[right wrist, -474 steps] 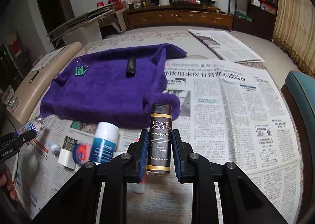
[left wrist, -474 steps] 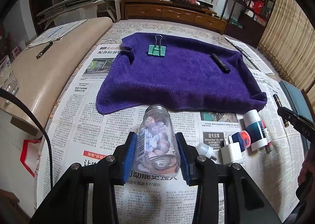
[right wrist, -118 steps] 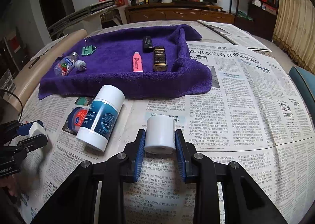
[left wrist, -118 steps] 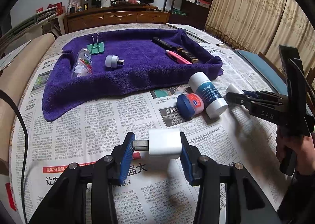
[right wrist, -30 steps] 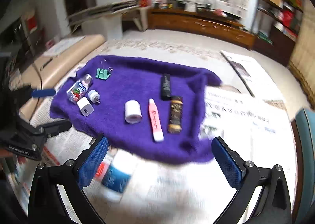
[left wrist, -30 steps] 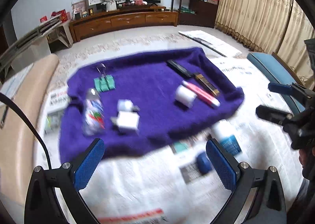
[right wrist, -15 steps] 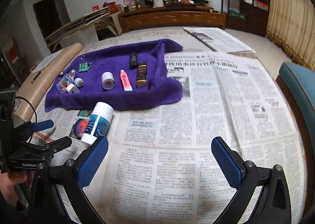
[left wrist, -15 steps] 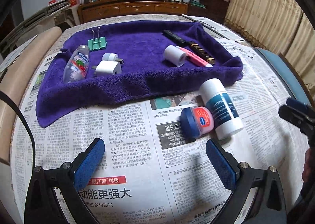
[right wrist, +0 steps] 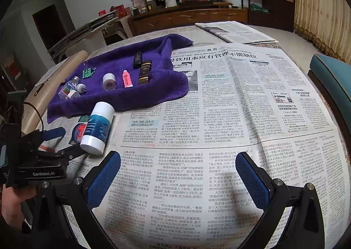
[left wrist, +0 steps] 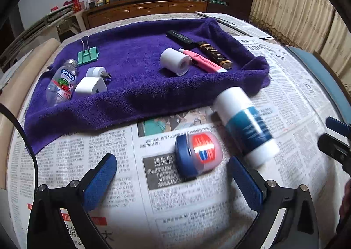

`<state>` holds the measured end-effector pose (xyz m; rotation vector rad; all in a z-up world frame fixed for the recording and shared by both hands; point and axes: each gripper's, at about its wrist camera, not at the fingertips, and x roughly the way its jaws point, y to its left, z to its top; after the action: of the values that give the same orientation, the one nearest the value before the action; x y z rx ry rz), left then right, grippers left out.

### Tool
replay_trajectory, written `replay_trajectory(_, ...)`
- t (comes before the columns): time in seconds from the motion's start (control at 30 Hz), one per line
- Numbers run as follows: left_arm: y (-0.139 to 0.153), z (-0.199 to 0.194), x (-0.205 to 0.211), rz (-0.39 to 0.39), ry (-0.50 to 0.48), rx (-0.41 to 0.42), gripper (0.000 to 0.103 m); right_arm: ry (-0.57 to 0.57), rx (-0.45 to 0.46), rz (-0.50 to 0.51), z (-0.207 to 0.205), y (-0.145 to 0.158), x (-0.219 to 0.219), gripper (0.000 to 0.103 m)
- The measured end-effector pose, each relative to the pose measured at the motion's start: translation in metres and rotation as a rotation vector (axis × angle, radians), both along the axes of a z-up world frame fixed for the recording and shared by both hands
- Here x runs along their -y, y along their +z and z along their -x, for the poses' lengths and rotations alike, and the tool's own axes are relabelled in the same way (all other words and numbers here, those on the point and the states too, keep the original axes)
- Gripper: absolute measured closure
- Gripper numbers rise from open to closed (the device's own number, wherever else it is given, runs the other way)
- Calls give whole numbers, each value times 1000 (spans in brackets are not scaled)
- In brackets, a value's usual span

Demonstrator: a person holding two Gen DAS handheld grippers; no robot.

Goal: Organize rigid objects
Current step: 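Grasp the blue Vaseline jar with the left tool while the right tool grasps the deodorant stick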

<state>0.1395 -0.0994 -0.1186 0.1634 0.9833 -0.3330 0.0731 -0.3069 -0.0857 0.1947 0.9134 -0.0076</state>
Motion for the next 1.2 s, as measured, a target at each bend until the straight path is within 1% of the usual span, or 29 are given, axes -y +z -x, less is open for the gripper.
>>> replay_trajectory(0.07,0,0,3,-6,-1,21,5,-1,0,0,0,0,1,0)
replay_trajectory(0.1,1,0,4,-3,0,29,11,-3,1,-2,0,-1,1,0)
replay_trajectory(0.13,2,0,5,1,2,41,22,-2,0,-3,-1,-2,1,0)
replay_trajectory(0.17,3,1,6,5,2,52,27,-2,-5,-2,-1,-3,1,0)
replay_trajectory(0.2,5,2,7,10,0,59,38,-1,-11,-1,-2,-5,0,0)
replay_trajectory(0.23,6,3,8,15,-2,63,56,1,-17,-3,-3,-7,0,0)
replay_trajectory(0.27,8,3,9,22,-4,70,65,3,-22,-5,-3,-8,0,0)
replay_trajectory(0.37,8,4,7,36,-6,75,66,9,-35,-4,-5,-12,-3,0)
replay_trajectory(0.47,11,7,-5,83,10,67,66,19,-32,-5,-6,-14,-5,0)
replay_trajectory(0.67,12,10,-31,112,43,63,66,41,-26,-11,-12,-15,-14,0)
replay_trajectory(0.8,15,14,-44,123,48,57,66,70,-30,19,-28,-17,-29,0)
replay_trajectory(0.93,16,17,-56,139,50,53,65,89,-60,8,-44,-25,-45,0)
replay_trajectory(1.07,14,18,-65,158,54,41,66,86,-52,65,-52,-28,-65,0)
replay_trajectory(1.2,10,19,-72,170,59,29,65,77,-44,22,-59,-23,-81,0)
